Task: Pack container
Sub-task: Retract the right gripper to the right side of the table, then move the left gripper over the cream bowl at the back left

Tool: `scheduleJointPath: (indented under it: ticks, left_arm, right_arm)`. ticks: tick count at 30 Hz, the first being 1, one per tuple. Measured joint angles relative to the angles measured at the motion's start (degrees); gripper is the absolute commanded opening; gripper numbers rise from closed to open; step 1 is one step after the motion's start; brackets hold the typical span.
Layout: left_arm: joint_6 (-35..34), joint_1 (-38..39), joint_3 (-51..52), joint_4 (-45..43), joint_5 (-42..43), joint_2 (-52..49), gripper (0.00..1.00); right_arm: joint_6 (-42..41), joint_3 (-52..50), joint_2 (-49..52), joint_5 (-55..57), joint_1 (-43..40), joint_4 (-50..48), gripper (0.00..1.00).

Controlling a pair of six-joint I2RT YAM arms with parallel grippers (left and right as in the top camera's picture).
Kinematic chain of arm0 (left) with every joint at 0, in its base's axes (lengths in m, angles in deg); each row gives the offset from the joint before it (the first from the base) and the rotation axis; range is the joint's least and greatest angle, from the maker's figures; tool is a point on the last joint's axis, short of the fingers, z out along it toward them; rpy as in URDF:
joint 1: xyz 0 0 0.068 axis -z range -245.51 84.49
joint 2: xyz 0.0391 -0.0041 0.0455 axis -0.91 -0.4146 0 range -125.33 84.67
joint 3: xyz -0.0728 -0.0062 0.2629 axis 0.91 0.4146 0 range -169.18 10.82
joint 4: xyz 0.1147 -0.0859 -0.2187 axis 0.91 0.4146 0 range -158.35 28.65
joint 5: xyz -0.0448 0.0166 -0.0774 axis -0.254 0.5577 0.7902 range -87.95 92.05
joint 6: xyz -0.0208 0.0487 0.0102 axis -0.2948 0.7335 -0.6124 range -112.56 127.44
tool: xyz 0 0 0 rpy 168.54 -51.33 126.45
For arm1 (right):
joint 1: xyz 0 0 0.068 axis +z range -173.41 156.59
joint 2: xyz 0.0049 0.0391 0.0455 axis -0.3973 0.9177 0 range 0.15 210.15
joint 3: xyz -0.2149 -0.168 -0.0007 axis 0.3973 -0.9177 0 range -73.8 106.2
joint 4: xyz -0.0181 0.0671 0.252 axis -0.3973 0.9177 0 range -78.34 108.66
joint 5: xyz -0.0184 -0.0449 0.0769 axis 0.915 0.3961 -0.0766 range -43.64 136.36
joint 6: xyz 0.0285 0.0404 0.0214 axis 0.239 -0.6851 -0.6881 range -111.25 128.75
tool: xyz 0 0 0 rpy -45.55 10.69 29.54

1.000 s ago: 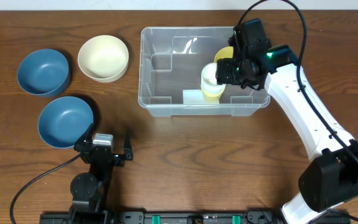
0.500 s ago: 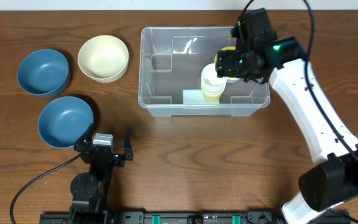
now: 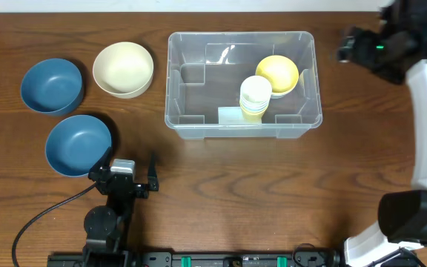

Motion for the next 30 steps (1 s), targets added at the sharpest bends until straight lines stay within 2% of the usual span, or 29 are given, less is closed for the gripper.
scheduleJointPath:
  ticks: [12, 18, 22, 26, 30]
  left_arm:
    - [0.0, 0.0, 0.0, 0.0, 0.0, 0.0, 0.98]
    - [-0.2, 0.0, 0.0, -0.8, 0.0, 0.0, 0.98]
    - [-4.1, 0.0, -0.1, -2.3, 0.3, 0.0, 0.98]
    - [-10.0, -0.2, -5.5, 4.3, -1.0, -2.1, 0.98]
    - [-13.4, -2.0, -19.9, 13.9, -2.2, -12.1, 0.98]
  right_arm:
    - [0.0, 0.0, 0.0, 7.6, -14.5, 4.2, 0.99]
    - [0.0, 0.0, 0.0, 8.8, -16.7, 4.2, 0.99]
    - [0.0, 0.0, 0.0, 9.0, -16.7, 4.2, 0.99]
    - [0.0, 0.0, 0.0, 9.0, -16.7, 4.2, 0.99]
    - [0.0, 0.0, 0.0, 9.1, -16.7, 4.3, 0.99]
